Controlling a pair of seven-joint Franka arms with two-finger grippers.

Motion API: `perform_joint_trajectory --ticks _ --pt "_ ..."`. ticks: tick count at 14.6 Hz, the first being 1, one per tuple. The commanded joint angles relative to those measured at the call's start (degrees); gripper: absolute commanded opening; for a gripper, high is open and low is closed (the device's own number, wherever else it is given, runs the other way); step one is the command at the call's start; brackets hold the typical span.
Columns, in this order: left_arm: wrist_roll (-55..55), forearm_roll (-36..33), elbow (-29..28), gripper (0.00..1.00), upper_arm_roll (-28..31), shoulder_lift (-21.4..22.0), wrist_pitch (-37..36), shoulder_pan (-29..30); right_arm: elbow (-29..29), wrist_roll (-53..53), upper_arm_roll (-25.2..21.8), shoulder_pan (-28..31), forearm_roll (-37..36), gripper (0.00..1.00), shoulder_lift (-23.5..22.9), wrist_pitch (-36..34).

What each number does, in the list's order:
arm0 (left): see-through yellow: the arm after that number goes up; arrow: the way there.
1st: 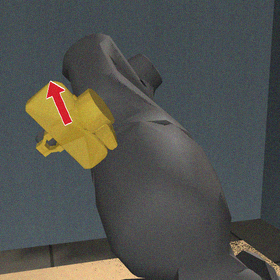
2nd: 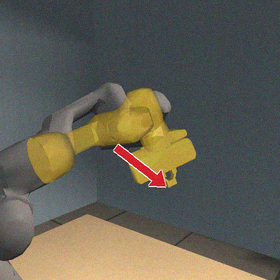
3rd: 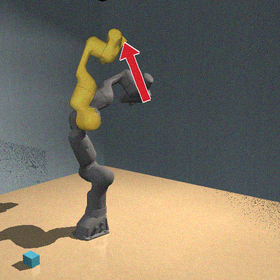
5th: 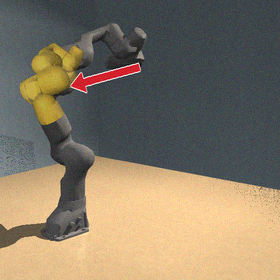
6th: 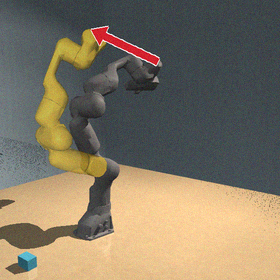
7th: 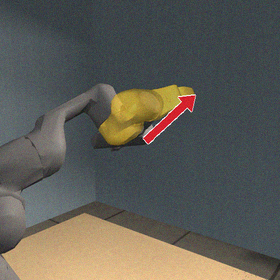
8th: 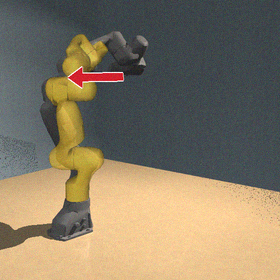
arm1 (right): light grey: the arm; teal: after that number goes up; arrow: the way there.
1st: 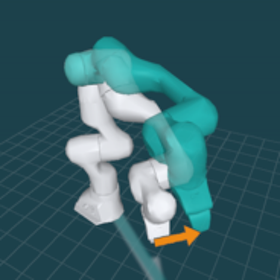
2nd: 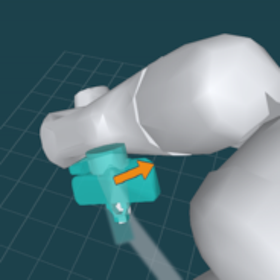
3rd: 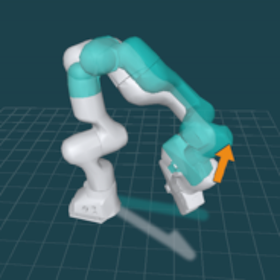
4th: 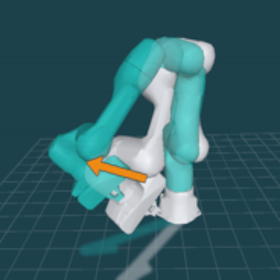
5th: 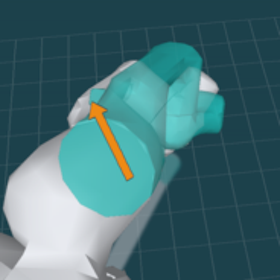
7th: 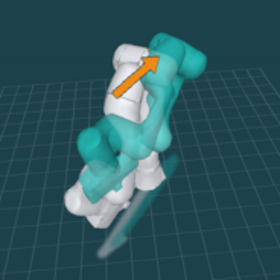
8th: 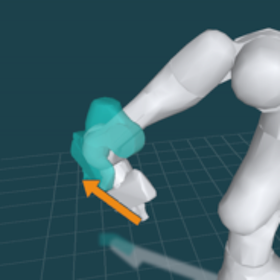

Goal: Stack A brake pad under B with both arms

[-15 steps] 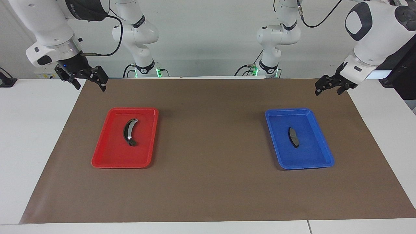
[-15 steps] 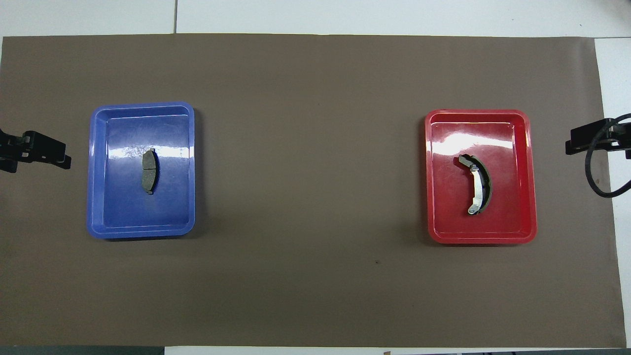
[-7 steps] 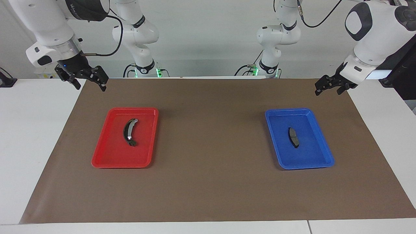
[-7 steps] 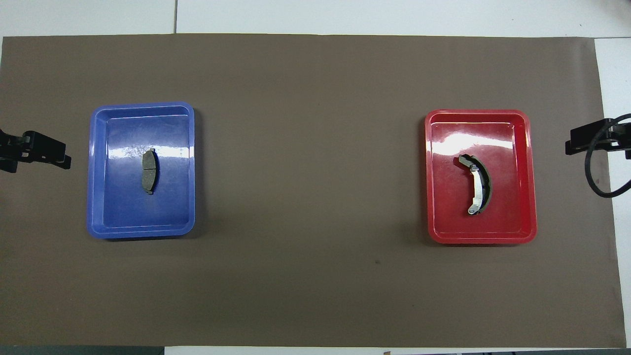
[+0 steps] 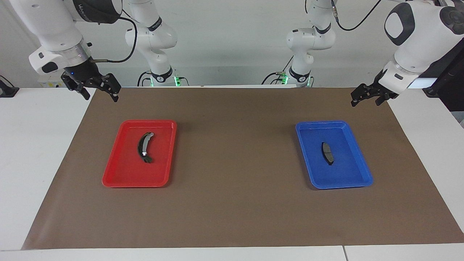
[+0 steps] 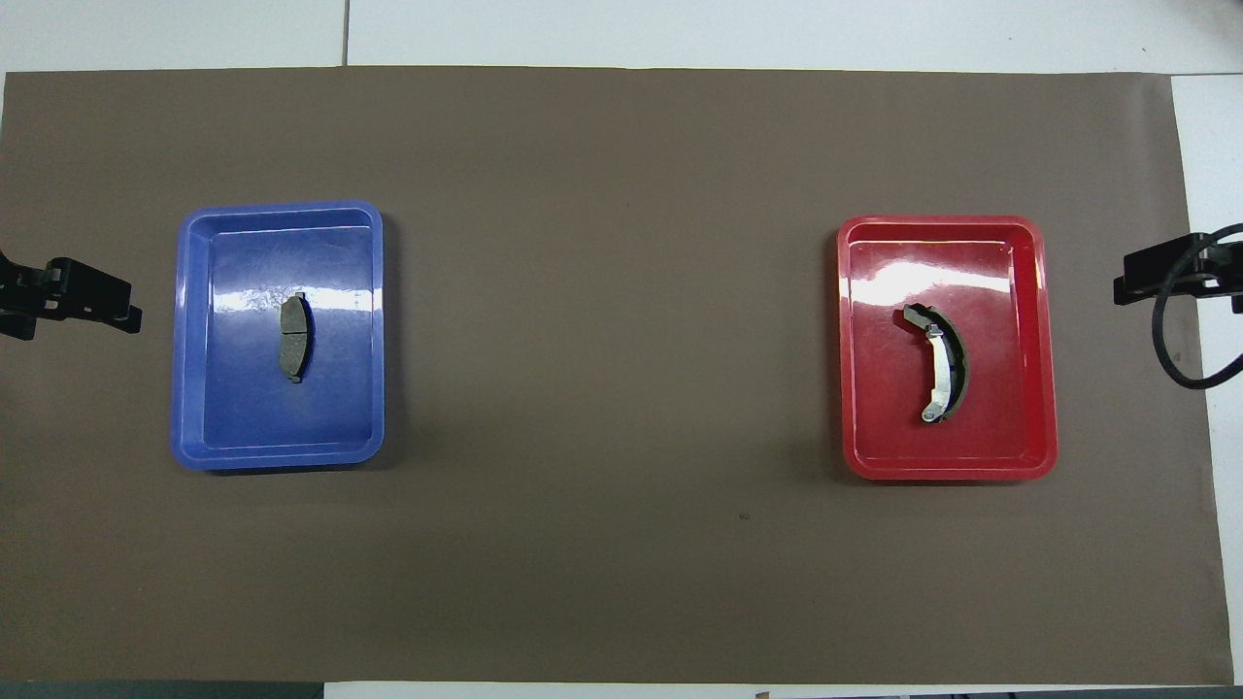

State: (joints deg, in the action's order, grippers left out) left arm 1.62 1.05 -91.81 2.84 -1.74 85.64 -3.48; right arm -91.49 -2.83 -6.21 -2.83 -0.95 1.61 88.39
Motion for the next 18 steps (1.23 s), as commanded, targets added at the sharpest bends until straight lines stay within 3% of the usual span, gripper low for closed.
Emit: perform_joint_trajectory --ticks 1,4,9,12,15,18 --pt "0.5 -0.3 -1.1 1.00 -0.2 1.0 -0.6 -1.0 -1.5 1.2 0.2 0.3 -0.2 1.00 1.2 0.9" --pt "0.5 -0.3 -2.1 1.00 -0.4 1.2 2.1 -2.6 -1.5 0.8 0.2 0.3 -0.2 1.00 1.2 1.1" --pt "0.7 -0.3 -22.3 1.00 -0.4 6.9 28.3 -2.6 -3.9 0.8 0.2 0.2 -0.2 1.00 2.0 3.9" --pt "0.8 -0.3 -27.4 1.00 -0.4 2.8 38.4 -2.7 -7.5 0.8 0.3 0.1 -0.2 1.00 3.0 7.5" --pt "0.8 -0.3 -28.9 1.00 -0.4 -2.4 46.5 -2.7 -17.1 0.8 0.3 -0.7 -0.2 1.00 6.5 14.9" --pt "0.8 -0.3 -29.0 1.00 -0.4 -5.1 49.7 -2.7 -21.4 0.8 0.3 -1.6 -0.2 1.00 3.2 20.6"
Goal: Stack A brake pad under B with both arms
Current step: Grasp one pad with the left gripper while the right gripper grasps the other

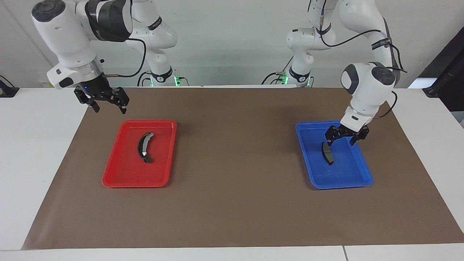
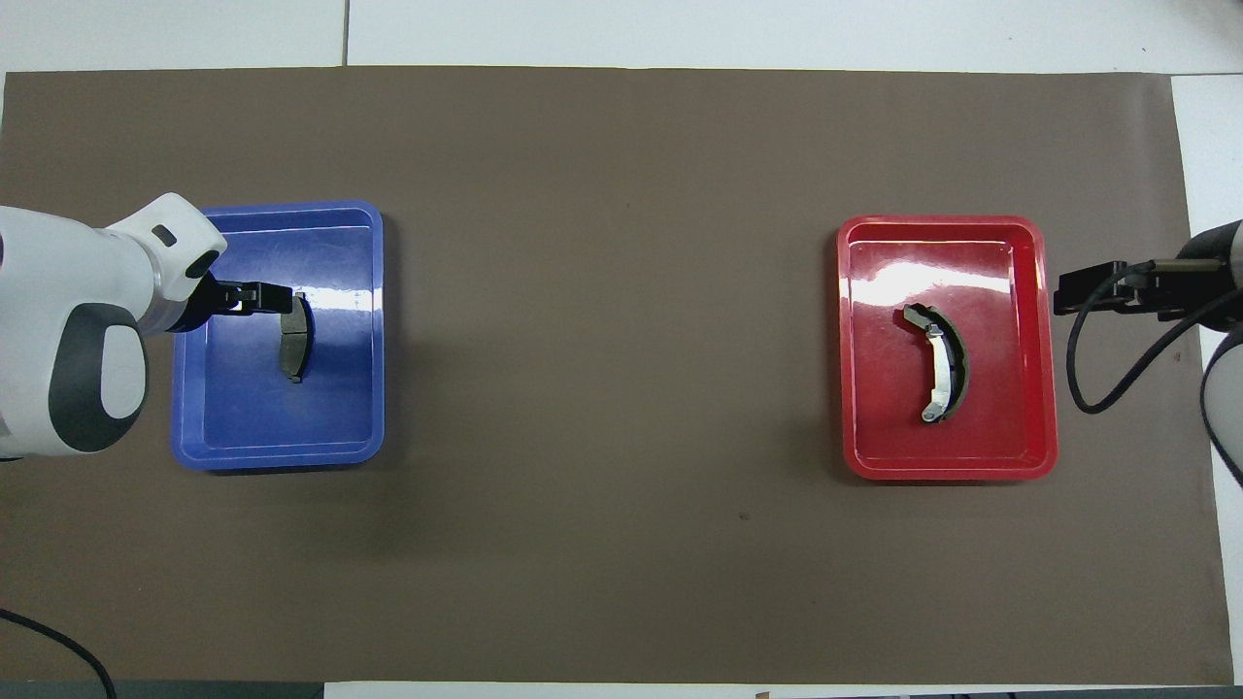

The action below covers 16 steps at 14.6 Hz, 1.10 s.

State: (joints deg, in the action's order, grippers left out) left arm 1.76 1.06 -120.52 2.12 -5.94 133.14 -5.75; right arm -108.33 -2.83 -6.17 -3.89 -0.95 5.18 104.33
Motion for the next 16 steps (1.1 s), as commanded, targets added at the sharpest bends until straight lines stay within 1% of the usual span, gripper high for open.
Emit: perform_joint_trajectory --ticks 1,3,4,6,7,8,11,13,14,15,16 --pt "0.4 -0.4 -0.9 1.00 0.3 -1.7 3.3 -0.5 -5.4 1.2 0.3 -0.3 -0.2 1.00 -2.3 6.7" --pt "0.4 -0.3 -3.6 1.00 0.3 -2.6 8.7 -0.7 -10.1 1.5 0.3 -0.5 -0.2 1.00 -3.2 12.0" --pt "0.4 -0.3 -5.3 1.00 0.3 -2.6 10.9 -0.7 -13.9 2.4 0.3 -0.5 -0.1 1.00 -3.2 16.5" --pt "0.6 -0.3 -7.8 1.00 0.3 -2.3 11.7 0.0 -20.5 3.8 0.3 -0.5 -0.1 1.00 -3.3 25.5" --pt "0.6 -0.3 -8.5 1.00 0.3 -2.1 11.7 0.4 -23.0 3.8 0.3 -0.6 -0.1 1.00 -4.6 29.8" --pt "0.6 -0.3 -9.3 1.00 0.3 -1.8 11.8 0.6 -24.5 4.1 0.3 -0.4 -0.1 1.00 -5.3 32.0" --pt "0.4 -0.3 -9.7 0.98 0.3 -2.0 12.2 0.0 -25.9 5.6 0.3 -0.2 -0.1 1.00 -7.5 33.1" --pt "0.3 -0.3 -9.4 0.92 0.3 -2.1 12.7 -0.2 -26.8 5.9 0.3 -0.1 -0.1 1.00 -8.5 36.5" --pt "0.3 -0.3 -9.4 0.82 0.3 -2.1 12.7 -0.8 -26.8 6.0 0.3 0.0 -0.1 1.00 -9.9 37.6" --pt "0.3 -0.3 -9.5 0.67 0.3 -2.1 12.5 -0.8 -26.8 6.3 0.3 0.2 -0.1 1.00 -11.1 38.7" --pt "0.5 -0.3 -9.9 0.63 0.3 -1.9 12.5 -0.8 -26.8 6.9 0.3 0.1 -0.1 1.00 -11.2 38.3"
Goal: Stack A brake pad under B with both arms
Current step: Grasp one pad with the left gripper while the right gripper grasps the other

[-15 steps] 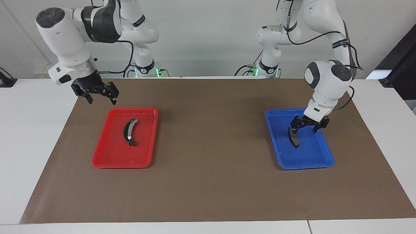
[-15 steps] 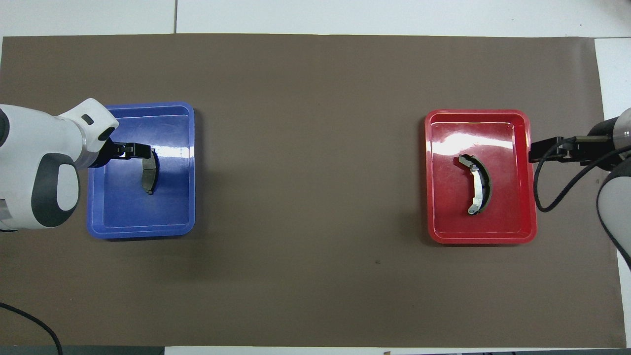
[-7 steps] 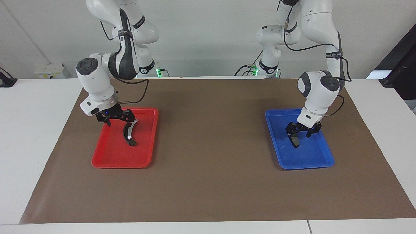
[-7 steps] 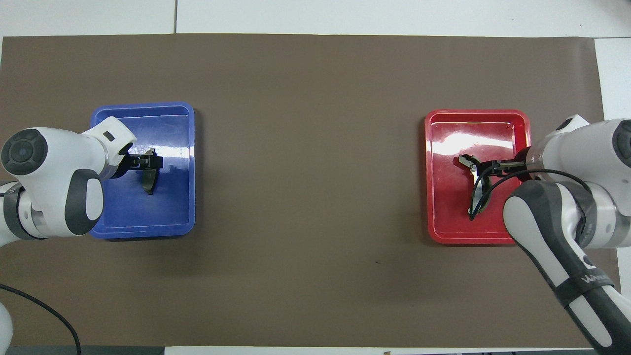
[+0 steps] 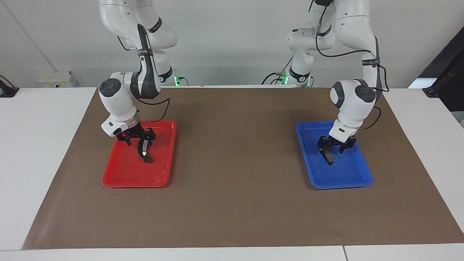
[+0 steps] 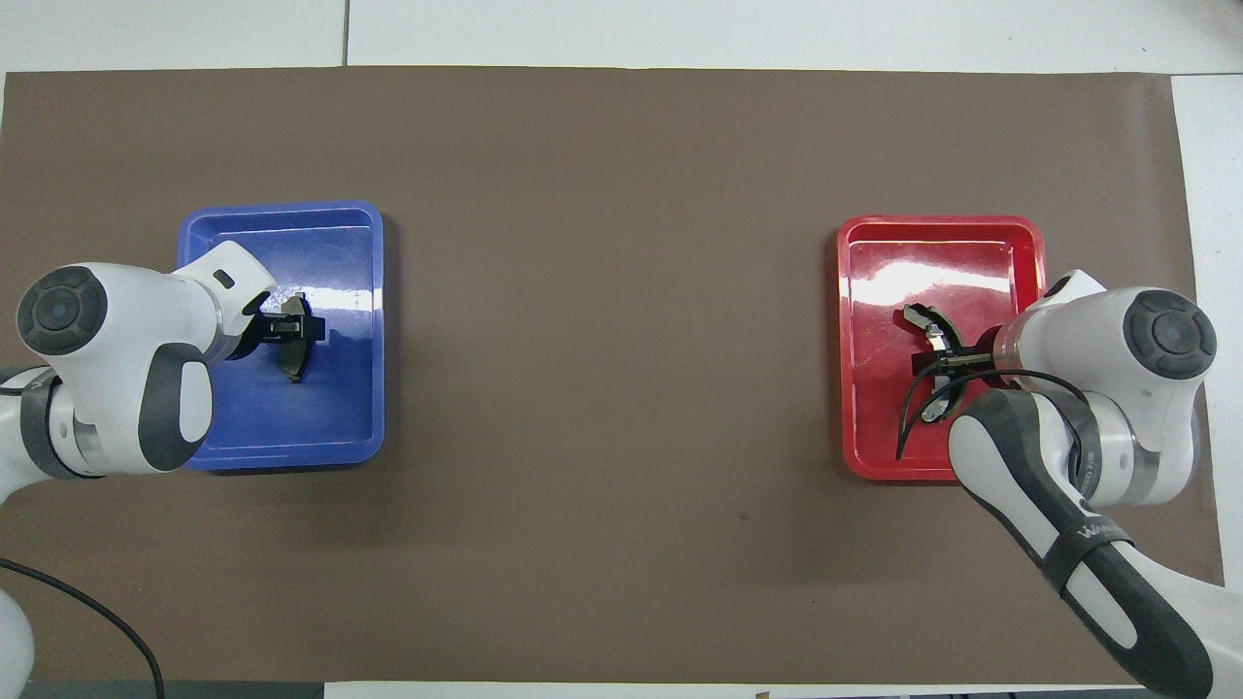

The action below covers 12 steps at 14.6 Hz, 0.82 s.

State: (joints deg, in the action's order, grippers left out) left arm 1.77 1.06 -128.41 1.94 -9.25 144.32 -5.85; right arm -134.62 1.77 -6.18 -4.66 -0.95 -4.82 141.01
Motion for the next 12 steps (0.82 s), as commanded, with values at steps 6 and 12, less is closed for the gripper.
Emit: perform_joint_trajectory --ticks 6,12 --pt "0.6 -0.3 0.3 0.25 0.4 0.9 0.3 -1.5 -0.5 3.5 0.4 0.5 0.0 0.86 -1.1 1.3" --pt "-0.1 -0.3 12.0 0.12 0.5 6.1 -22.2 -5.2 2.6 2.7 0.5 0.3 3.1 0.00 -1.9 -1.0"
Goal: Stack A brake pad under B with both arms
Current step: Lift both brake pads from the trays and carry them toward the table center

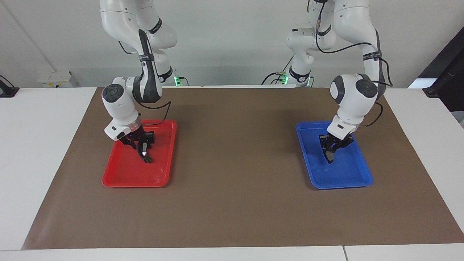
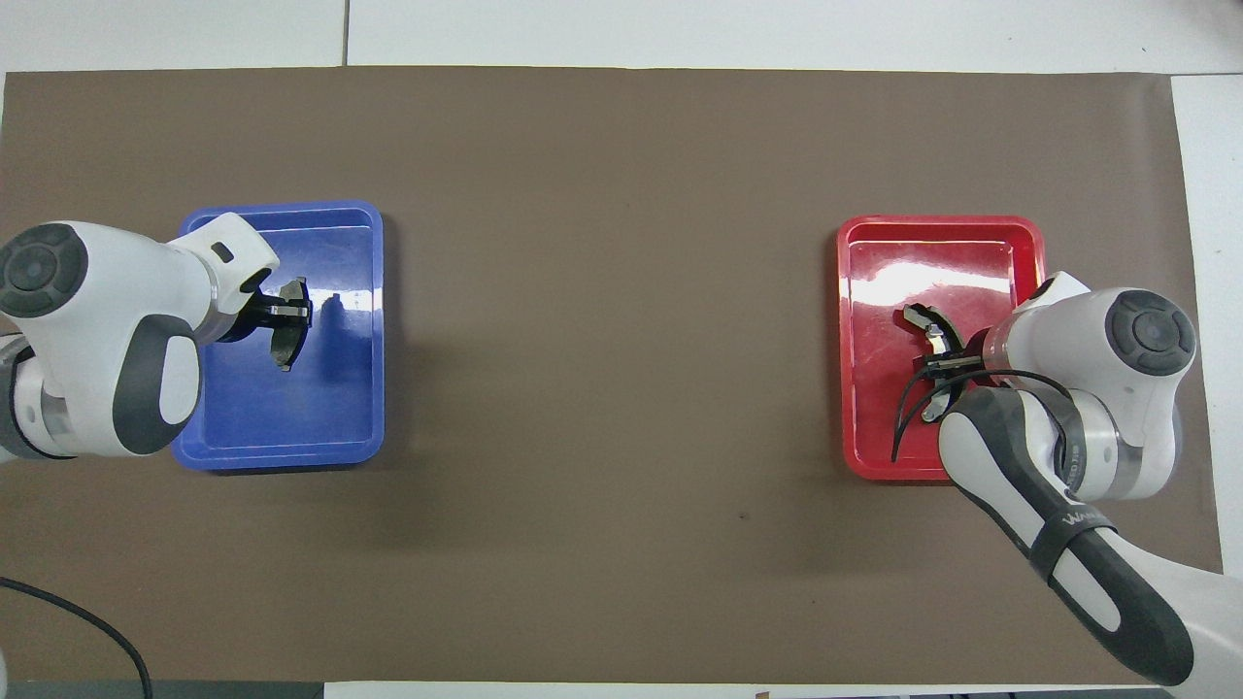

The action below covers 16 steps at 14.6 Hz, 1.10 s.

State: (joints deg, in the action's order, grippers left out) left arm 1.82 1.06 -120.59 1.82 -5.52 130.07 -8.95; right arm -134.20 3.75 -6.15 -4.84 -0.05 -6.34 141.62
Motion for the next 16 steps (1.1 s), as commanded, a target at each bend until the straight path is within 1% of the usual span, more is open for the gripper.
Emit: perform_joint_trajectory --ticks 1,2,4,6,7,8,9,10,12,14,16 --pt "-1.3 -0.3 5.7 0.12 0.6 2.3 -9.6 -3.9 3.8 0.6 0.4 0.5 2.9 0.00 -0.5 -4.0" --pt "-4.7 -0.3 5.8 0.11 0.6 2.2 -8.7 -6.7 5.0 0.6 0.4 0.5 3.0 0.00 -0.9 -5.0" --pt "-13.5 -0.3 5.7 0.11 0.5 1.2 -5.3 -12.6 5.3 0.6 0.4 0.5 3.0 0.00 -1.0 -5.5" --pt "-22.4 -0.3 6.1 0.13 0.6 -1.8 -1.6 -19.5 6.1 0.8 0.5 0.4 3.0 0.00 -0.3 -7.0" --pt "-27.6 -0.4 6.2 0.14 0.6 -2.8 0.9 -22.4 7.7 1.6 0.5 0.4 2.9 0.00 -0.1 -9.6" --pt "-31.1 -0.4 6.3 0.14 0.6 -4.1 3.1 -25.0 10.1 4.7 0.5 0.4 2.9 0.00 0.0 -12.7" --pt "-34.1 -0.4 8.0 0.14 0.7 -6.1 3.6 -27.5 13.0 8.3 0.5 0.4 2.9 0.00 -0.1 -16.1" --pt "-37.4 -0.4 10.4 0.14 0.7 -9.1 3.6 -29.5 15.4 8.7 0.5 0.4 2.9 0.00 -0.5 -18.4" --pt "-43.6 -0.4 16.0 0.15 0.7 -15.7 4.1 -31.6 18.4 8.7 0.5 0.3 2.8 0.00 -1.3 -20.5" --pt "-43.8 -0.5 16.4 0.17 0.7 -17.2 5.7 -32.4 18.5 7.9 0.8 -1.9 2.3 0.00 -1.4 -20.4" --pt "-43.9 -0.5 16.1 0.27 0.7 -19.0 7.6 -33.1 18.4 2.3 0.8 -4.4 2.1 0.00 -1.4 -20.3"
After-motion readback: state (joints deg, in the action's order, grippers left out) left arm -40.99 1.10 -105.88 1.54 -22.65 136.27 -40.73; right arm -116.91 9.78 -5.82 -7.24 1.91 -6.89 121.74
